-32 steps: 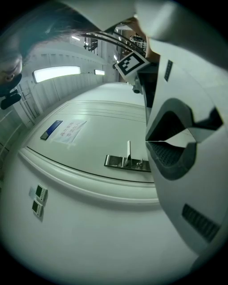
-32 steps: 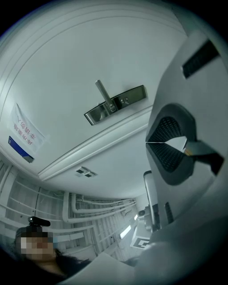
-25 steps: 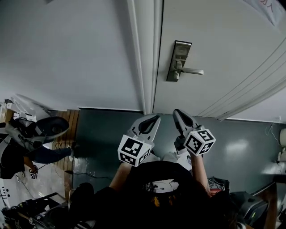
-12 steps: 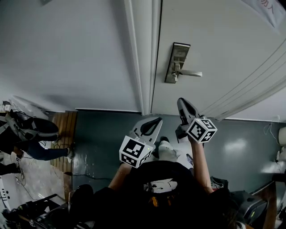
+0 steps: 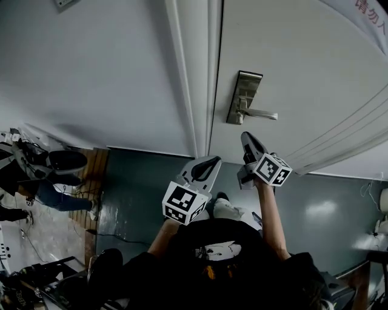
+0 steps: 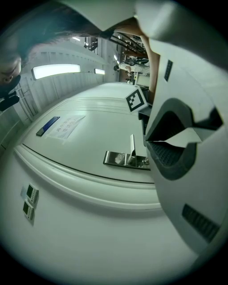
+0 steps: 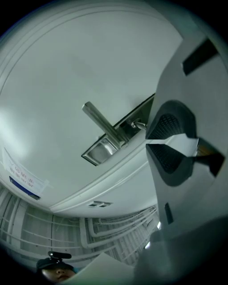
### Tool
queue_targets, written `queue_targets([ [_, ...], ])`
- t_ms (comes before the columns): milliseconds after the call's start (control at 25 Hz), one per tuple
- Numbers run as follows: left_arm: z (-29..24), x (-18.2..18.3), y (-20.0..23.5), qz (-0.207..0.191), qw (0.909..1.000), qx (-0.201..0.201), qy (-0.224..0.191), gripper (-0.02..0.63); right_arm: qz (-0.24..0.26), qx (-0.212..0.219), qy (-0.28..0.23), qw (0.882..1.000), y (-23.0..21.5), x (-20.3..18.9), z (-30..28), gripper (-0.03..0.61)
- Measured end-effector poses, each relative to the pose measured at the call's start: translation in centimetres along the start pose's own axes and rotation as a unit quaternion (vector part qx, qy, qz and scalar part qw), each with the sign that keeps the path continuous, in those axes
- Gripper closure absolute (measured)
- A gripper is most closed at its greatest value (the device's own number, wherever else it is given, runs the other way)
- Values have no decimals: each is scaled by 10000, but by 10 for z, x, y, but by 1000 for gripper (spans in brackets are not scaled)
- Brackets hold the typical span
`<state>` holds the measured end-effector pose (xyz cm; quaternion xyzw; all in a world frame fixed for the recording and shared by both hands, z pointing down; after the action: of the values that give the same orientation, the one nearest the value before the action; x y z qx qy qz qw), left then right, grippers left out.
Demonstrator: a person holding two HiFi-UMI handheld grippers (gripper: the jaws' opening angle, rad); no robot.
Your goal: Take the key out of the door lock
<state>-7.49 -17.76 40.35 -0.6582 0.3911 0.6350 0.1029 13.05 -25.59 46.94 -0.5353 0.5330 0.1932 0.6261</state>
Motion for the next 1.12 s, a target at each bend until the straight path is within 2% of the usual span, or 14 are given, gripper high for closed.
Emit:
queue_targets([
  [120, -10, 7, 2, 6, 9999, 98, -52, 604, -348, 107, 47, 9993, -13, 1, -10, 501],
  [360, -20, 15, 5, 25, 9994, 319, -132, 604, -987, 390, 78, 9943, -20, 5, -27, 477],
  [560, -36, 20, 12, 51, 9985, 516, -196, 604, -1675, 564, 87, 9842, -37, 2, -50, 459],
  [760, -38, 22, 16, 81, 9971, 724, -201, 604, -1998, 639, 105, 9777, -44, -1, -65, 460],
  [840, -37, 23, 17, 98, 9965, 802, -202, 604, -2152, 678, 32, 9742, -47, -4, -69, 482],
  [1040, -36, 21, 23, 137, 9955, 930, -150, 604, -2887, 1022, -363, 9512, -51, -11, -77, 496],
  [1120, -36, 21, 24, 142, 9954, 937, -129, 604, -3068, 1083, -451, 9445, -52, -13, -77, 529],
])
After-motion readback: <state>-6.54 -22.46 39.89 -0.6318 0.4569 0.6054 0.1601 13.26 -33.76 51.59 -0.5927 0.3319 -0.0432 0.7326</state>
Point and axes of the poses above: the fingertips, and each gripper's own axes: z backward along the fingers, y to its left, x out of its top, the point moved 8 cm from there along z, backward along the fingers, and after that the axes turned 13 degrees about z, right-handed, at the moved point
